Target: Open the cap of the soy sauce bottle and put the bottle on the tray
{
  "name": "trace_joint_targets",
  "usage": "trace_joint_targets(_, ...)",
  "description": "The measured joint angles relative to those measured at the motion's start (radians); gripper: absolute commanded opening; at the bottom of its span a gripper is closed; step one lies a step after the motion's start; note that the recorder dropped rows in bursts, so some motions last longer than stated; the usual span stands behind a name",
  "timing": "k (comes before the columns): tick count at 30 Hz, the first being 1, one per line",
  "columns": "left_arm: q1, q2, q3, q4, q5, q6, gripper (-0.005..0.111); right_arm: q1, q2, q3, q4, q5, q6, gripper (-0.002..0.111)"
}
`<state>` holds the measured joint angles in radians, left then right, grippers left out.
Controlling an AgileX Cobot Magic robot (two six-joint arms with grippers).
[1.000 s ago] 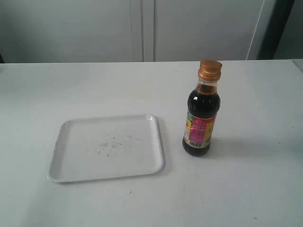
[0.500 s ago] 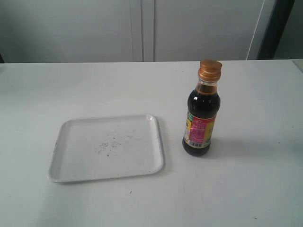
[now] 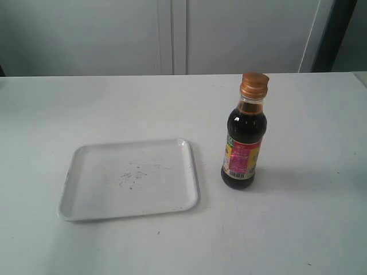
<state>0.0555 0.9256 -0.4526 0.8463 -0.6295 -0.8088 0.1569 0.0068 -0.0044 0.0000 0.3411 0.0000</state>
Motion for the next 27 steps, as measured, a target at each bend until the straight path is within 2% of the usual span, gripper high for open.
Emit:
trace_joint_targets(4, -0.043, 0.048, -0.026, 0.064, -0.013, -0.05, 0.0, 0.0, 0.0, 0.0, 0.0, 0.0, 0.0, 0.0)
trace_joint_targets(12, -0.235, 0.123, -0.092, 0.088, 0.118, -0.042, 0.0, 0.0, 0.0, 0.0, 0.0, 0.0, 0.0, 0.0)
trace_joint_targets(15, -0.29, 0.153, -0.109, 0.088, 0.12, -0.027, 0.0, 0.0, 0.0, 0.0, 0.0, 0.0, 0.0, 0.0)
trace_joint_targets(20, -0.338, 0.221, -0.113, 0.088, 0.035, 0.01, 0.0, 0.0, 0.0, 0.0, 0.0, 0.0, 0.0, 0.0)
trace_joint_targets(27, -0.343, 0.327, -0.114, 0.063, -0.173, 0.044, 0.0, 0.0, 0.0, 0.0, 0.0, 0.0, 0.0, 0.0)
